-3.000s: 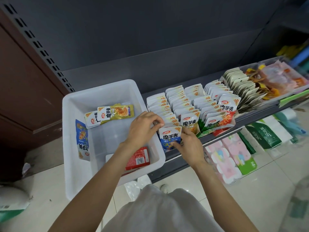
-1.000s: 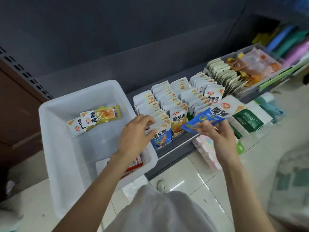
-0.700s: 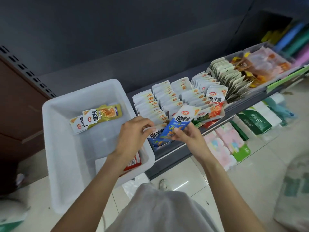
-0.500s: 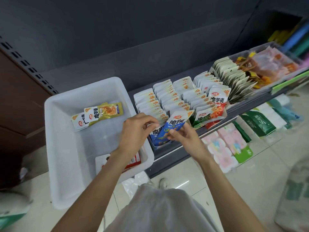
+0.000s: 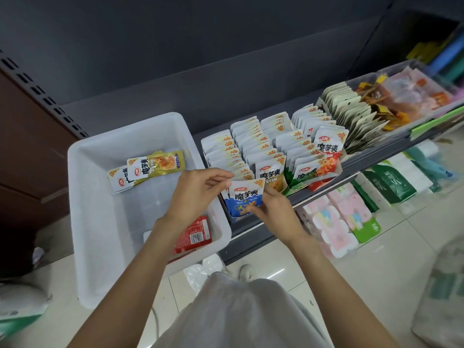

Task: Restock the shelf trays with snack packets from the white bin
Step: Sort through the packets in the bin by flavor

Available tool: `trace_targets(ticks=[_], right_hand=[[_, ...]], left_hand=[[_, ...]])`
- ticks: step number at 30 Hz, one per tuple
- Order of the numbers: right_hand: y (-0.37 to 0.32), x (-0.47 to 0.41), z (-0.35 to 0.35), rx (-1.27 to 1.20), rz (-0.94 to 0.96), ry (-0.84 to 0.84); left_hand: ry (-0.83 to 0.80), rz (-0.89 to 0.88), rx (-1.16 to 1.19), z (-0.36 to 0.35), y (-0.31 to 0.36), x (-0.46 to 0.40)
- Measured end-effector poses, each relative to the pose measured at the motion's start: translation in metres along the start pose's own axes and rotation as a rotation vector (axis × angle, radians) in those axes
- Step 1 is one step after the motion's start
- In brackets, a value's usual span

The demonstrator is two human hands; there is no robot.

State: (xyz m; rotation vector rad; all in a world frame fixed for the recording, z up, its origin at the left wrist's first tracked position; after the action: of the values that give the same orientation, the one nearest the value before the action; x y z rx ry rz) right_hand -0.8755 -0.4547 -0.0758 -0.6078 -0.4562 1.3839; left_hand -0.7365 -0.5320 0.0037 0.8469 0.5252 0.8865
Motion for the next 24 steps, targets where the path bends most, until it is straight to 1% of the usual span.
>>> trace_targets(ticks=[2,6,8,10,13,15,17,18,20,22,24], right_hand=[[-0.003,-0.001,-0.001,0.116,0.041,0.004],[-0.004,-0.003,-0.004,0.197,-0.002,-0.039],[-0.009,-0.002,-0.005,0.268,0.005,-0.019],[-0.009,-0.001,-0.005,0.298,-0.032,0.012],[-0.006,0.0,-0.007,0.278,-0.1,-0.014],[-0.007,0.004,0.0,0.204,-0.125,-0.016],[-0.011,0.012,0.023,0.078,-0.128,0.078],[-0.017,0.016,0.04,0.011,-0.119,0.145],[-0.034,0.024,0.073,-0.118,-0.098,0.252],[-0.061,0.026,0.098,-0.243,-0.069,0.309],[-0.099,0.019,0.114,-0.352,0.003,0.326]], left_hand=[[-0.016,-0.017,-0.016,0.001,0.001,0.001],[-0.046,-0.039,-0.029,-0.001,0.003,0.003],[-0.059,-0.05,-0.036,-0.005,0.005,0.004],[-0.054,-0.076,-0.056,-0.007,0.008,0.005],[-0.006,-0.126,-0.09,-0.005,0.011,0.006],[0.008,-0.161,-0.115,-0.003,0.012,0.007],[0.031,-0.204,-0.132,0.003,0.015,0.012],[0.067,-0.221,-0.143,0.011,0.016,0.016],[0.221,-0.25,-0.183,0.036,0.014,0.026],[0.421,-0.233,-0.19,0.07,0.005,0.041],[0.57,-0.179,-0.19,0.101,-0.012,0.056]])
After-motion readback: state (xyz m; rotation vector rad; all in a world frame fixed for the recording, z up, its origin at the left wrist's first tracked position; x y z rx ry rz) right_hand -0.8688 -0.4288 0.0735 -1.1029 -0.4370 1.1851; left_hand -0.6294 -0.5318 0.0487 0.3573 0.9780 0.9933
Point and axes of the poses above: each hand's wrist, its own x-axis away from the middle knuckle, its own z-axis out of the back of the hand, y = z × x, the point moved 10 cm from there along -x, towards the middle knuckle, and after that the axes turned 2 degrees about -x, right-handed, at the moved point
